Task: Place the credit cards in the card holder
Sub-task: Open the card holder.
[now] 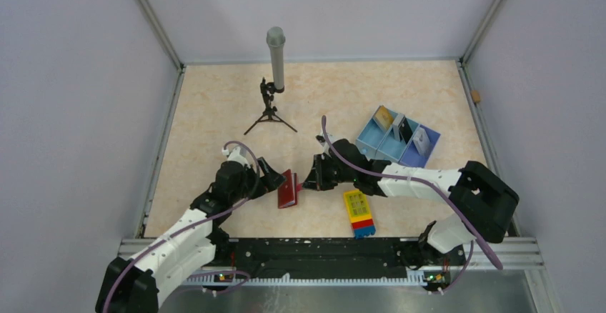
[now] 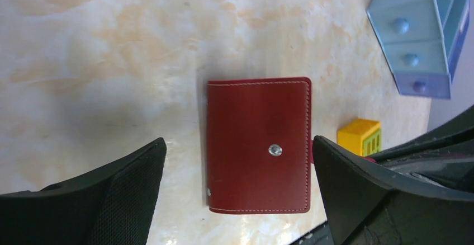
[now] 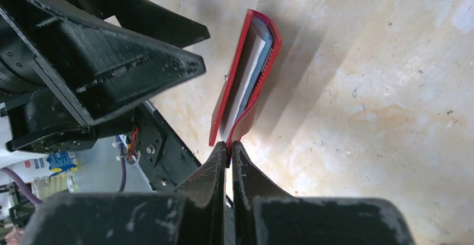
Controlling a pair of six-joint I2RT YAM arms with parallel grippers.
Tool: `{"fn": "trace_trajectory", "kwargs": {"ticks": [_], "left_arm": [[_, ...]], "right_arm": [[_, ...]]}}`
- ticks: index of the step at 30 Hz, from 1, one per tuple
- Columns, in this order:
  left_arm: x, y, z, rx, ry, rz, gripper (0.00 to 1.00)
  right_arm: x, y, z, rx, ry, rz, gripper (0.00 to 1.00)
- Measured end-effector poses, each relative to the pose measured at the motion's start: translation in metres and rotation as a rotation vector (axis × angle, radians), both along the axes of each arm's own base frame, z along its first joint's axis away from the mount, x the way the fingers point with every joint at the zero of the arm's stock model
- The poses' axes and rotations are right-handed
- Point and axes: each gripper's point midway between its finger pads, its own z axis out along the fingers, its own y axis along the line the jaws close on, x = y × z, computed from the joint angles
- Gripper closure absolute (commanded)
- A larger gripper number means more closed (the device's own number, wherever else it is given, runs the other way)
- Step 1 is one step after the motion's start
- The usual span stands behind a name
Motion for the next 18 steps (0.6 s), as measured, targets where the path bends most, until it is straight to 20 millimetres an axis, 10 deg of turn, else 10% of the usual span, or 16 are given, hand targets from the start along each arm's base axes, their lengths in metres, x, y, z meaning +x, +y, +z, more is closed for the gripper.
{"fn": "trace_trajectory", "kwargs": {"ticks": [18], "left_arm": [[-0.003, -0.048, 0.008, 0.108, -0.015, -0.237, 0.01]], "right_arm": [[-0.002, -0.007, 0.004, -0.024, -0.043, 0.025, 1.0]]}}
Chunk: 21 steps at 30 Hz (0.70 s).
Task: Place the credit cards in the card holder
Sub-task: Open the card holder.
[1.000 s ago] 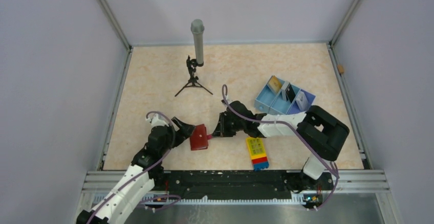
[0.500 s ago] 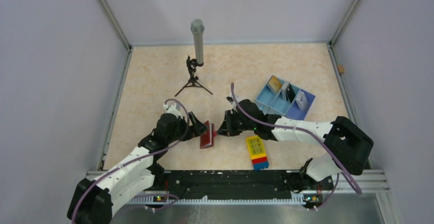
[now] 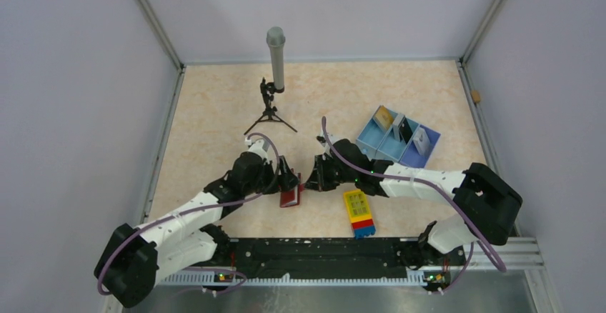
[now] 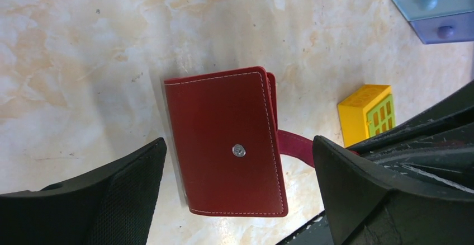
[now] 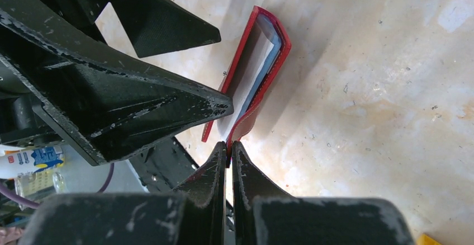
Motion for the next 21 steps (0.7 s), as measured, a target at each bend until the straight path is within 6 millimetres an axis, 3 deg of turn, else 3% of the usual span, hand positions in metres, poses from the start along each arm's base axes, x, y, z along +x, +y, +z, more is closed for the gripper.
{"fn": "trace_trajectory", "kwargs": {"ticks": [12, 21], "left_arm": [[0.0, 0.003, -0.024, 0.16, 0.051, -0.006, 0.05], [0.006, 0.009, -0.022, 0.205, 0.033, 0.037, 0.09]], "right_arm": [[0.0, -0.001, 0.002, 0.001, -0.008, 0.004, 1.0], [0.0, -0.002, 0.0, -0.009, -0.005, 0.001, 1.0]]}}
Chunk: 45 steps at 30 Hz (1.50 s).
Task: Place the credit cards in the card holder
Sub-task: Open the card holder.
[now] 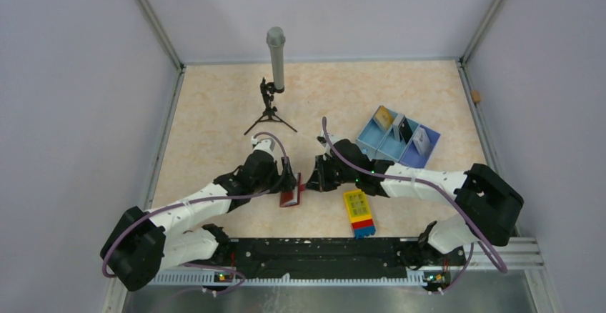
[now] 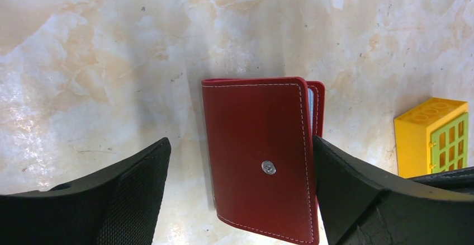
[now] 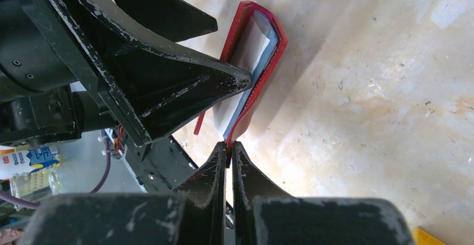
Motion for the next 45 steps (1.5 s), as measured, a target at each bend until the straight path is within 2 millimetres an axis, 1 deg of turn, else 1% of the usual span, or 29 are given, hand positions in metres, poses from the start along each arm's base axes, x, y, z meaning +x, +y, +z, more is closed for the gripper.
{"fn": "trace_trajectory", "kwargs": {"ticks": [10, 19, 31, 37, 45], "left_arm": [[0.0, 0.003, -0.002, 0.014, 0.005, 0.013, 0.1], [0.003, 0.015, -0.001, 0.074, -0.001, 0.056, 0.13], [0.003, 0.036, 0.001, 0.16, -0.012, 0.119, 0.16], [0.002, 0.049, 0.005, 0.197, -0.026, 0.151, 0.17], [-0.007, 0.07, -0.003, 0.281, 0.012, 0.207, 0.19]], "right_arm": [[0.0, -0.001, 0.0, -0.005, 0.0, -0.004, 1.0], [0.003, -0.003, -0.001, -0.015, -0.007, -0.021, 1.0], [0.005, -0.007, -0.005, -0.036, -0.006, -0.038, 1.0], [0.007, -0.009, -0.007, -0.048, -0.01, -0.051, 1.0], [0.008, -0.013, -0.01, -0.069, -0.009, -0.065, 1.0]]}}
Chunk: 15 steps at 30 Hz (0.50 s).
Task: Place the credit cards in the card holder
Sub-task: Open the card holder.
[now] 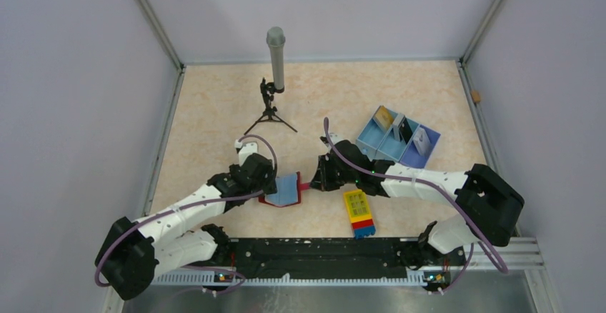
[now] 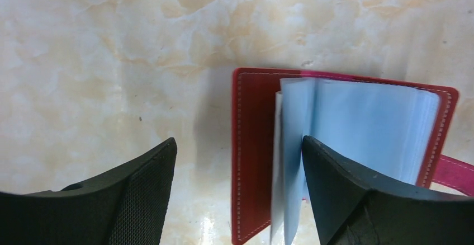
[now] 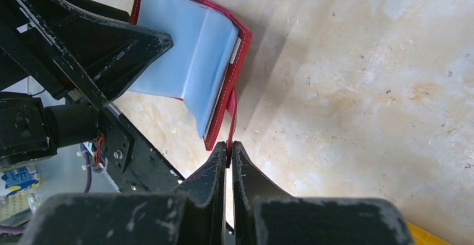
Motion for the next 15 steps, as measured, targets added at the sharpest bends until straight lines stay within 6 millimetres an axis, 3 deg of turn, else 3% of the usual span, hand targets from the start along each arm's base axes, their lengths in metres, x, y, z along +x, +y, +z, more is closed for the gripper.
{"fn": "trace_trajectory", "kwargs": {"ticks": [8, 15], "left_arm": [[-0.003, 0.019, 0.003, 0.054, 0.002, 0.087, 0.19], [-0.004, 0.022, 0.004, 0.058, -0.002, 0.104, 0.19]], "right_arm": [[0.002, -0.002, -0.002, -0.012, -0.005, -0.015, 1.0], [0.008, -0.008, -0.007, -0.044, -0.016, -0.049, 1.0]]}}
